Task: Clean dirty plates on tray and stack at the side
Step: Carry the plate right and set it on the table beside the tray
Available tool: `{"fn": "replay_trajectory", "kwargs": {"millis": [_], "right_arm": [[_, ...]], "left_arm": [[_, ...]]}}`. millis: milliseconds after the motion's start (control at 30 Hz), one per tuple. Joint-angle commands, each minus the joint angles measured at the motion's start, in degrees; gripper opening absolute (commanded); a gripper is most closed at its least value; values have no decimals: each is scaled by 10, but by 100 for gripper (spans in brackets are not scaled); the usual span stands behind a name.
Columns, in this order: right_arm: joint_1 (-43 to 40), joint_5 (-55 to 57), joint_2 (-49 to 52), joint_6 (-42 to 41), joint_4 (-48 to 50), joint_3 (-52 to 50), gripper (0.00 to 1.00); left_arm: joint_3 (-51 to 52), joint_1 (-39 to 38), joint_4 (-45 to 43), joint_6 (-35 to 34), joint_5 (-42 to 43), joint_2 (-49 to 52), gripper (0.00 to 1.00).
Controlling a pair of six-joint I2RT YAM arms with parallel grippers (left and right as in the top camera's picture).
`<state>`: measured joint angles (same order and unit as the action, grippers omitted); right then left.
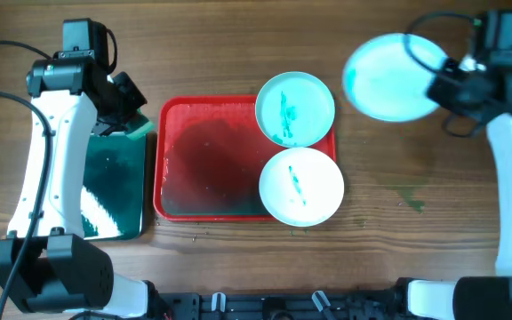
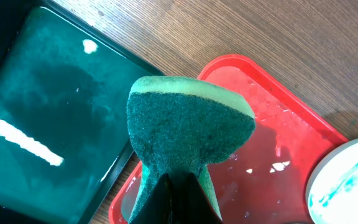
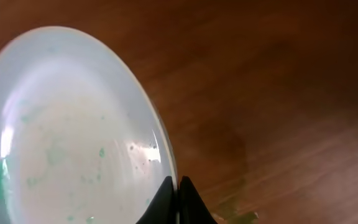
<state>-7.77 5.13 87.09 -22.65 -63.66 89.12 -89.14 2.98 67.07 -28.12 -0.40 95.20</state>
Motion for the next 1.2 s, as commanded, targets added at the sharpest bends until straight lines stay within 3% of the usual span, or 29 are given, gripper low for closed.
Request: {"fn": "replay_trajectory", "kwargs": {"millis": [0,400,500,533,600,667,833,933,1167], "right_arm": [[-59,-22,-3,-18,17,-83,4],[-79,-1,-3,-45,257,-360,4],[-79,22,-3,-43,251,-375,5],[-79,18,-3,-43,250,-374,10],[-79,-14,-3,-33,237,-363,29],[-79,-76,-4,26,199,-316,35],[-70,-166,-19,93,75,-176,38],[-40,-224,-20,122,55,-177,40],[87,-212,-19,137,71,-260,47]], "left_arm": [[-3,2,-1,9,-8,3,4],[-3,2,-2,9,-8,3,4],[-3,2,-2,9,-8,3,4],[-3,2,-2,9,-8,3,4],[-3,1,-2,9,-7,3,4],[-3,1,-2,9,-7,3,4],[-3,1,-2,9,-7,3,4],[-3,1,-4,9,-7,3,4],[-3,1,-4,9,-7,3,4]]}}
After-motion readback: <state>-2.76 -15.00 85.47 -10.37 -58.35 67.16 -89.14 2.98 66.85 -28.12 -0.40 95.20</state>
